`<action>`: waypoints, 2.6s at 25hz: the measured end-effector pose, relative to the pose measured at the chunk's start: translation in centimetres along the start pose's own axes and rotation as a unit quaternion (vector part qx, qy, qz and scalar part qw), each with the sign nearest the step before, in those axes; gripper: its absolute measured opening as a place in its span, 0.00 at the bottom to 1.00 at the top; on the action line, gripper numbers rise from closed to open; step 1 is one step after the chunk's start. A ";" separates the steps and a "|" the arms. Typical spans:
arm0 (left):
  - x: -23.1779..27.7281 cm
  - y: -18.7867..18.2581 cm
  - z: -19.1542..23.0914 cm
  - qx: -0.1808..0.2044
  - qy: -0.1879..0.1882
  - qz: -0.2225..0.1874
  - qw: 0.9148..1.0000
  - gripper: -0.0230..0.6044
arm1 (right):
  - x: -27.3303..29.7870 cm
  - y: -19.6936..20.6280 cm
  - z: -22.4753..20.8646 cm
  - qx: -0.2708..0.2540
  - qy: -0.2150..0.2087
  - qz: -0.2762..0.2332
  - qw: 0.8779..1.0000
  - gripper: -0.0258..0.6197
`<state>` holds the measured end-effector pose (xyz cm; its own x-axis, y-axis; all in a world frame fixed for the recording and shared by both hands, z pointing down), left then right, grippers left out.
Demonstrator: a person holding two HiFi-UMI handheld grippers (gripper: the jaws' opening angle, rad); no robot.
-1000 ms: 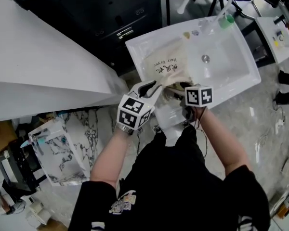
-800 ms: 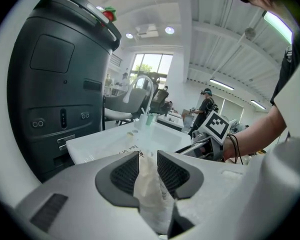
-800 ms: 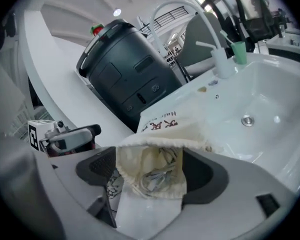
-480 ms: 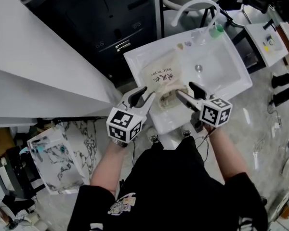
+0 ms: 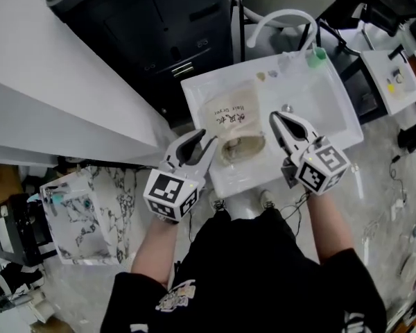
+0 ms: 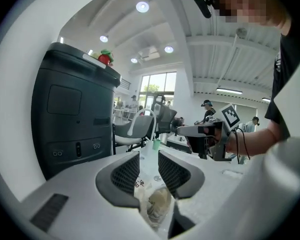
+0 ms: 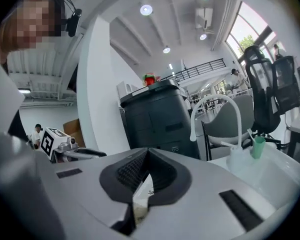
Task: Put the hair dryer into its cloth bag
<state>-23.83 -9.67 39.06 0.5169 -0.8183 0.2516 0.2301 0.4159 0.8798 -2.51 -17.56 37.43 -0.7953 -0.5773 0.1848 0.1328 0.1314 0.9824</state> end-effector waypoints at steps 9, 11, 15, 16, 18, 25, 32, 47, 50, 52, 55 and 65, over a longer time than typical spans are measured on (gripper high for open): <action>1.6 1.0 -6.9 -0.008 -0.084 -0.047 0.995 0.04 | -4.0 -0.2 -3.4 -0.031 -0.092 -0.007 0.995 0.04; 2.0 1.5 -8.8 -0.007 -0.102 -0.050 0.993 0.04 | -5.1 -0.2 -4.1 -0.036 -0.113 -0.009 0.993 0.04; 2.2 3.1 -12.7 -0.005 -0.136 -0.060 0.989 0.04 | -7.3 0.0 -5.0 -0.049 -0.154 -0.013 0.987 0.04; 2.1 3.6 -13.5 -0.006 -0.147 -0.063 0.987 0.04 | -7.8 0.1 -5.1 -0.053 -0.164 -0.015 0.985 0.04; 2.0 4.8 -15.3 -0.011 -0.168 -0.071 0.983 0.04 | -8.7 0.4 -5.3 -0.056 -0.185 -0.017 0.981 0.04; 1.0 7.8 -19.3 -0.040 -0.210 -0.084 0.973 0.04 | -10.2 1.5 -4.4 -0.056 -0.237 -0.007 0.970 0.04; -0.9 8.5 -20.1 -0.059 -0.233 -0.099 0.966 0.04 | -10.6 2.3 -2.1 -0.039 -0.261 0.008 0.965 0.04; -4.5 8.7 -19.8 -0.042 -0.149 -0.066 0.986 0.04 | -13.8 2.6 2.7 -0.022 -0.174 0.009 0.984 0.04; -5.2 8.7 -19.9 -0.040 -0.128 -0.062 0.989 0.04 | -15.2 2.8 3.5 -0.020 -0.149 0.011 0.989 0.04; -5.6 9.0 -19.9 -0.040 -0.116 -0.059 0.991 0.04 | -15.9 3.1 3.9 -0.018 -0.135 0.013 0.991 0.04; -6.3 9.8 -19.9 -0.041 -0.103 -0.053 0.992 0.04 | -16.7 3.7 4.8 -0.013 -0.118 0.016 0.993 0.04; -8.6 11.4 -19.6 -0.045 -0.084 -0.041 0.995 0.04 | -17.9 4.6 7.9 -0.013 -0.099 0.022 0.995 0.04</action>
<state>-9.54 9.89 39.02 0.3499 -0.9026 0.2507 0.3432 0.3725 0.8623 7.66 -0.22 38.42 -0.8887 -0.4019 0.2205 0.1826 0.1309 0.9744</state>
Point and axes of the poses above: the fingertips, and each gripper's own axes: x forward along the fingers, z to its left, y out of its underside, the point moved 6 cm from there along -x, backward along the fingers, and after that the axes turned 14 degrees about -x, right-handed, at the moved point
